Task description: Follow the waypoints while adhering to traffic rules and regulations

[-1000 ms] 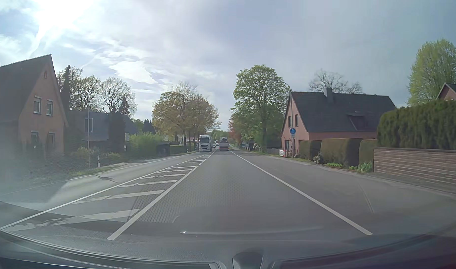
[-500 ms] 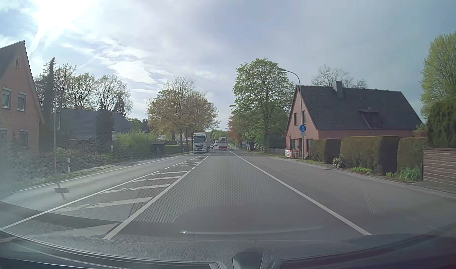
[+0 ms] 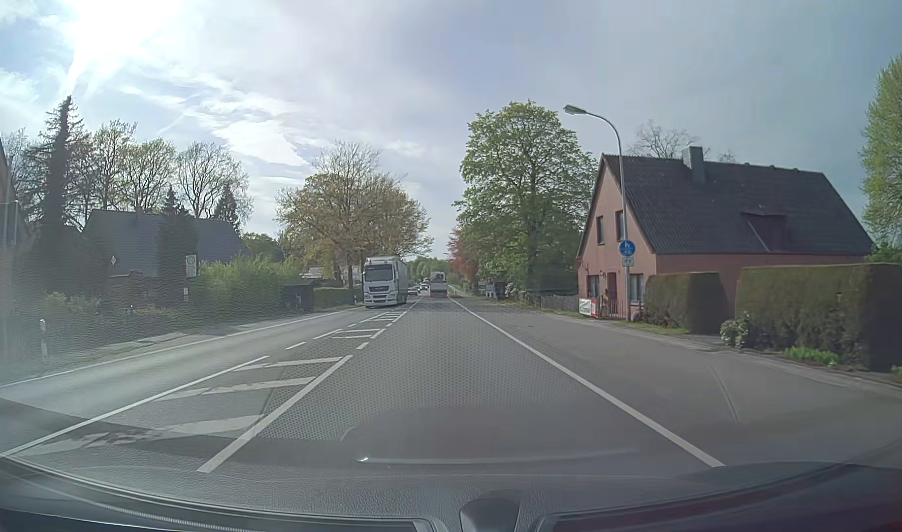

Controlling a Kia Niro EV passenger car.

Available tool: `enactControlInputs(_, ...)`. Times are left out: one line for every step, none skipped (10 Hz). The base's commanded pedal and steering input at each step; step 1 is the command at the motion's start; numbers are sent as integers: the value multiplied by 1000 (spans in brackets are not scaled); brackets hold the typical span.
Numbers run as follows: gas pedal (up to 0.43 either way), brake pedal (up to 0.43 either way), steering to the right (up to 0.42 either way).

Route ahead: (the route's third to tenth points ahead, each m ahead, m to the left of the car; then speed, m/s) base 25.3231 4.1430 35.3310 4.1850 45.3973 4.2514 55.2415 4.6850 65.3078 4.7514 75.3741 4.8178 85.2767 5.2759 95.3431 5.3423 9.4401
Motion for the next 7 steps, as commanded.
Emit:
enactControlInputs(197,0,-1)
enactControlInputs(197,0,-1)
enactControlInputs(197,0,-1)
enactControlInputs(197,0,-1)
enactControlInputs(209,0,-2)
enactControlInputs(220,0,-3)
enactControlInputs(220,0,-6)
